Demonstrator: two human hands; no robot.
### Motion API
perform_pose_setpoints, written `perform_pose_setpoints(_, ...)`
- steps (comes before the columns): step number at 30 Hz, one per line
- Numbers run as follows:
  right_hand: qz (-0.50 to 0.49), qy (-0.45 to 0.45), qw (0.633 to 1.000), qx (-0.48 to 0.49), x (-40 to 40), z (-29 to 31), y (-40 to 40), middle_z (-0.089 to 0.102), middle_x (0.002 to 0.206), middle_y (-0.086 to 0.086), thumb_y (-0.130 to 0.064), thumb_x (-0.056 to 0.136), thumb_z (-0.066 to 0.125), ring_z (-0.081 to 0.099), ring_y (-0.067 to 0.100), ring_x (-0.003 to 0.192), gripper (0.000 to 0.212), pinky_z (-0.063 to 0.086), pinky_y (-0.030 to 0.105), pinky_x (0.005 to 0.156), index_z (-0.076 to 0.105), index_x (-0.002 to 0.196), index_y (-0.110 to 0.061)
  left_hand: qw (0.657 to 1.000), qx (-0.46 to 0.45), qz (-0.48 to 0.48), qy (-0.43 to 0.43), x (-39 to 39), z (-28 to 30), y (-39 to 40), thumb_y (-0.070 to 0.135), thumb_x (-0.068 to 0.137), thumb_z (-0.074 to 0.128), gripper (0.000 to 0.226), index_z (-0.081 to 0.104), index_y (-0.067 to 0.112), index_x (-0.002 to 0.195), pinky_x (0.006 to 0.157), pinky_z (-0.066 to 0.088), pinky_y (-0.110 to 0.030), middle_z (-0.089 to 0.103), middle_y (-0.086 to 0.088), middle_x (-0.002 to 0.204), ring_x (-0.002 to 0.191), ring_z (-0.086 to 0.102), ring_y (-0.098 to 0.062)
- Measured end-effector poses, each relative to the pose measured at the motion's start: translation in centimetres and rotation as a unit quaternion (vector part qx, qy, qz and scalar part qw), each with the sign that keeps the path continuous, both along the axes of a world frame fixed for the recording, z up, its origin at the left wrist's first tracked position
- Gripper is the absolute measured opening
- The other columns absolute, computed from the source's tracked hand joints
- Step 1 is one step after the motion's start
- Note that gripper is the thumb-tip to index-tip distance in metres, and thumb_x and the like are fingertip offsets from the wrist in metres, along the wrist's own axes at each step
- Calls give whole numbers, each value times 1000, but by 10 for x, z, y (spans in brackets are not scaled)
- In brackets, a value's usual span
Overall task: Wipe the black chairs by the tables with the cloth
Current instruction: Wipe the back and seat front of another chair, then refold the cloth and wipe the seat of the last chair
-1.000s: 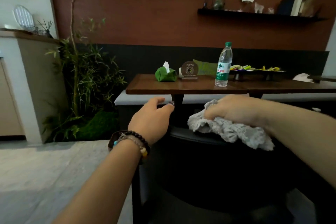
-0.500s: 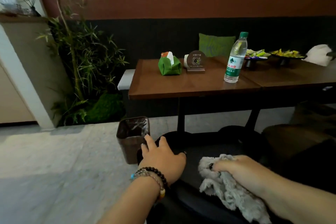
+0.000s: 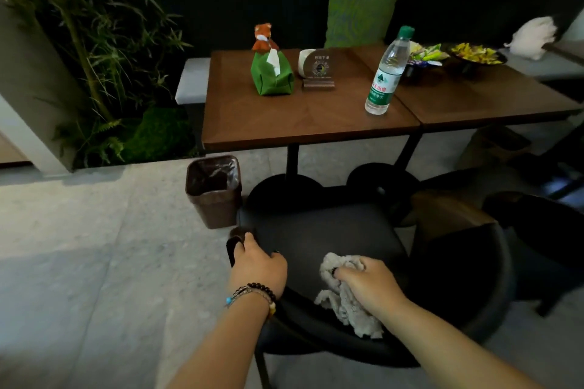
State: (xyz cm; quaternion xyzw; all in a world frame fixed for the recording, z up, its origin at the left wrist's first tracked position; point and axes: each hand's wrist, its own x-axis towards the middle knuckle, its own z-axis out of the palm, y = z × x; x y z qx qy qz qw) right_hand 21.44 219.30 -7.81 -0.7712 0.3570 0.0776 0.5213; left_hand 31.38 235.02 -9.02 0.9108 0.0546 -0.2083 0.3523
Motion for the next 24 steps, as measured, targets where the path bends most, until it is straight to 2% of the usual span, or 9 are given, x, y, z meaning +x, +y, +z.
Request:
perform_pose_setpoints(3, 13, -21, 999, -46, 2, 3, 2, 54, 55, -17, -23, 82, 59, 51, 1, 58, 31, 36, 18, 54, 53, 55, -35, 999, 37, -26, -28, 0, -1, -1, 38, 93, 47, 71, 14, 19, 153, 112, 33, -42, 2, -5, 161, 143, 23, -29)
perform_pose_setpoints(5, -38, -46, 998, -38, 1, 6, 2, 61, 72, -21, -25, 84, 59, 57, -1, 72, 20, 39, 13, 59, 61, 76, -43, 994, 73, -55, -64, -1, -1, -2, 40, 93, 44, 70, 15, 21, 153, 117, 22, -46, -4, -7, 161, 147, 10, -29)
perform_pose_setpoints(8, -152, -79, 985, 10, -1, 10, -1, 63, 101, -15, -24, 84, 65, 61, 1, 90, 32, 44, 16, 67, 56, 111, -40, 983, 109, -107, -103, 0, -4, -3, 38, 94, 40, 64, 17, 24, 152, 119, 7, -51, -7, -7, 161, 148, -6, -26)
perform_pose_setpoints(13, -321, -137, 930, 116, -1, 23, -2, 69, 93, 5, -18, 91, 61, 68, 16, 82, 10, 49, 28, 69, 66, 97, -23, 964, 113, -209, -121, 2, 4, -2, 34, 94, 41, 61, 17, 28, 150, 116, 3, -57, -14, -6, 160, 147, -16, -24)
perform_pose_setpoints(16, -398, -206, 862, 234, 0, 33, 1, 70, 78, 8, -18, 94, 54, 70, 20, 73, 27, 50, 35, 69, 71, 73, -19, 942, -22, -296, -154, 5, 3, 3, 25, 94, 49, 58, 24, 35, 145, 120, 10, -51, -13, 10, 158, 148, -6, -17)
perform_pose_setpoints(18, -404, -232, 840, 280, 1, 40, 0, 69, 77, 9, -19, 95, 53, 71, 22, 74, 27, 52, 36, 69, 69, 73, -17, 930, -177, -308, -98, 19, 12, -8, 17, 94, 55, 56, 32, 46, 135, 115, 29, -32, 1, 26, 150, 144, 10, -4)
perform_pose_setpoints(19, -395, -246, 834, 296, 3, 45, -2, 69, 78, 9, -18, 95, 54, 70, 22, 74, 25, 53, 36, 69, 69, 74, -16, 920, -238, -306, -63, 27, 20, -18, 15, 93, 57, 57, 32, 52, 129, 110, 30, -21, 11, 27, 148, 138, 18, 2)
perform_pose_setpoints(21, -381, -270, 830, 304, 8, 57, -10, 69, 84, 12, -19, 91, 57, 70, 26, 80, 19, 56, 39, 72, 72, 80, -14, 894, -314, -320, -8, 48, 37, -45, 14, 91, 61, 57, 36, 51, 126, 105, 27, -16, 30, 23, 144, 129, 31, 7)
perform_pose_setpoints(24, -389, -283, 828, 288, 14, 66, -30, 69, 110, 23, -21, 90, 61, 66, 37, 105, 29, 53, 50, 91, 68, 112, -3, 847, -387, -346, 115, 76, 57, -86, 18, 85, 70, 52, 46, 42, 125, 97, 43, -19, 51, 14, 133, 115, 53, 5)
